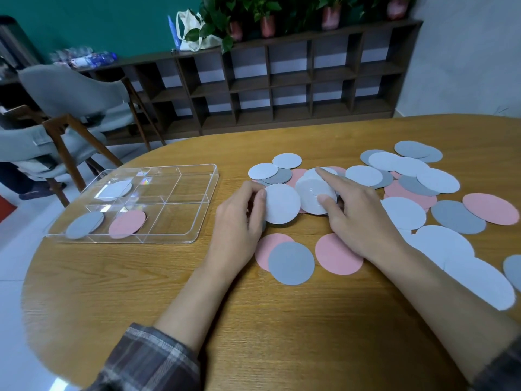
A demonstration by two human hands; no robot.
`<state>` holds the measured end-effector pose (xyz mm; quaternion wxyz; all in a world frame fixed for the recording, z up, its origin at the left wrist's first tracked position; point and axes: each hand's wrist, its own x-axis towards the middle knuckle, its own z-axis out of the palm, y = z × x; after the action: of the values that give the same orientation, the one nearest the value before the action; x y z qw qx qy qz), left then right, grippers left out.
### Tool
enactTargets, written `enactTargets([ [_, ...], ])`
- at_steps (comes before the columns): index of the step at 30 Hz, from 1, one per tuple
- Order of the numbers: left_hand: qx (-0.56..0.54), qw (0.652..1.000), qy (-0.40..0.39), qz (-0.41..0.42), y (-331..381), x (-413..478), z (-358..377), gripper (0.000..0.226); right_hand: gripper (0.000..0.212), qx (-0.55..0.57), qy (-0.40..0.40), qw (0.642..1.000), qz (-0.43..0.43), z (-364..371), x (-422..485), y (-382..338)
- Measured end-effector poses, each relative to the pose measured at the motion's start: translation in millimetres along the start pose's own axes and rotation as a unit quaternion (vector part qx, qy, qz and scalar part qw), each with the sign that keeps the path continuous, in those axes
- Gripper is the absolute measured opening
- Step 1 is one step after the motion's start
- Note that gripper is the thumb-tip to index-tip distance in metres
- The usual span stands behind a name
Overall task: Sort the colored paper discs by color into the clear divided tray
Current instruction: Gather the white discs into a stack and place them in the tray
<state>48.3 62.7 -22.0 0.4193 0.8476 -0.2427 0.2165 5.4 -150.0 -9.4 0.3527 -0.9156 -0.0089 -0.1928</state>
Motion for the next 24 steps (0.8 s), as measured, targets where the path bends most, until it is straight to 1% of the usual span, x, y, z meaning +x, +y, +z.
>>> enactTargets([
  [5,-0.067,0.996,-0.039,-0.043,-1,-1,7,0.009,0.049,0.037,-0.04,0.998,-0.023,3,-1,-2],
  [9,-0.081,0.993,-0.042,-0.071,0,-1,9,0.029,0.047,0.057,-0.073,0.995,-0.024,8,-2,-2],
  [12,-0.045,0.998,-0.039,-0.033,-1,-1,9,0.031,0.047,0.049,-0.082,0.995,-0.029,9,-4,-3],
  [14,-0.013,0.999,-0.033,0.003,1,-2,10,0.031,0.05,0.021,-0.091,0.995,-0.044,11,-6,-5],
  [17,0.009,0.999,-0.014,0.027,3,-2,13,0.027,0.054,-0.016,-0.098,0.994,-0.053,13,-7,-4],
  [19,0.028,0.999,-0.009,0.036,2,-4,15,0.018,0.047,-0.049,-0.091,0.993,-0.051,13,-8,-5],
  [20,0.04,0.998,-0.013,0.039,2,-4,16,0.017,0.041,-0.06,-0.089,0.993,-0.052,12,-8,-6],
  [22,0.054,0.997,-0.019,0.045,3,-7,18,0.022,0.029,-0.059,-0.091,0.992,-0.056,10,-8,-5],
  [24,0.054,0.997,-0.022,0.053,6,-8,16,0.025,0.022,-0.041,-0.093,0.993,-0.062,6,-10,-2],
])
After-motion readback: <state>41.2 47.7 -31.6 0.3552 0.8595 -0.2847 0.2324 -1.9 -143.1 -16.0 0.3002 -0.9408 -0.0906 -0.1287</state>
